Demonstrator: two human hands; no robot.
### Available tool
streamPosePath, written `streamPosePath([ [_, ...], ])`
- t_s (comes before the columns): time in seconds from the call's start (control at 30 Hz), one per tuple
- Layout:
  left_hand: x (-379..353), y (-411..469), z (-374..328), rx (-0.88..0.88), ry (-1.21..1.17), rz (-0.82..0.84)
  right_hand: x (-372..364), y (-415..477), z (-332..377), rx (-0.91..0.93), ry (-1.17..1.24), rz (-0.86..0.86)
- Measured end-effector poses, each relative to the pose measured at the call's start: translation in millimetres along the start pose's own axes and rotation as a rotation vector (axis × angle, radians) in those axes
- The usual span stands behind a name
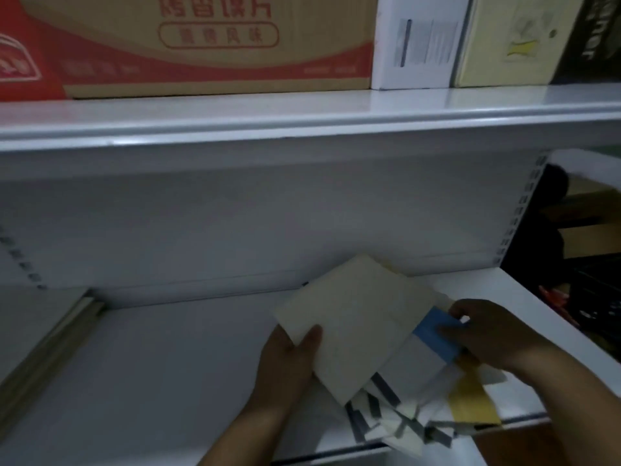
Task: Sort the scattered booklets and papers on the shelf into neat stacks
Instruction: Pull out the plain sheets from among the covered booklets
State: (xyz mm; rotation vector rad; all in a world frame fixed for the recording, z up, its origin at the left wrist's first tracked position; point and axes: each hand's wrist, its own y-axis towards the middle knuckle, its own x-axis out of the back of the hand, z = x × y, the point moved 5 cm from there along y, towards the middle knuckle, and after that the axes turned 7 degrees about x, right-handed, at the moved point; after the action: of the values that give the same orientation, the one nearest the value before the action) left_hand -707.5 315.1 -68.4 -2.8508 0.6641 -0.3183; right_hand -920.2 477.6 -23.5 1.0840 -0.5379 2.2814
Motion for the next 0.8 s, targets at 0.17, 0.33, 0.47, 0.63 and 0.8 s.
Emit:
streamPosePath([
  [0.17,67,-8,-7,-0.047,-0.222,-0.238,0,27,-63,-0.017,0.394,-0.053],
  [0.33,183,-18,23,0.035,-0.675,-0.453,-27,3,23,0.129,0.674,-0.196],
  [0.47,230,-18,51,0.143,-0.738,-0.391,-92,-35,176,0.297,0.570,-0.163],
  [0.63,258,-27,64,0.148,-0.385,-0.455,-175,-24,197,0.228,0.282,-0.132],
  [0.8,266,-49,28,-0.123,0.149,-0.683,-186,-35,191,0.080,-0.009,0.127],
])
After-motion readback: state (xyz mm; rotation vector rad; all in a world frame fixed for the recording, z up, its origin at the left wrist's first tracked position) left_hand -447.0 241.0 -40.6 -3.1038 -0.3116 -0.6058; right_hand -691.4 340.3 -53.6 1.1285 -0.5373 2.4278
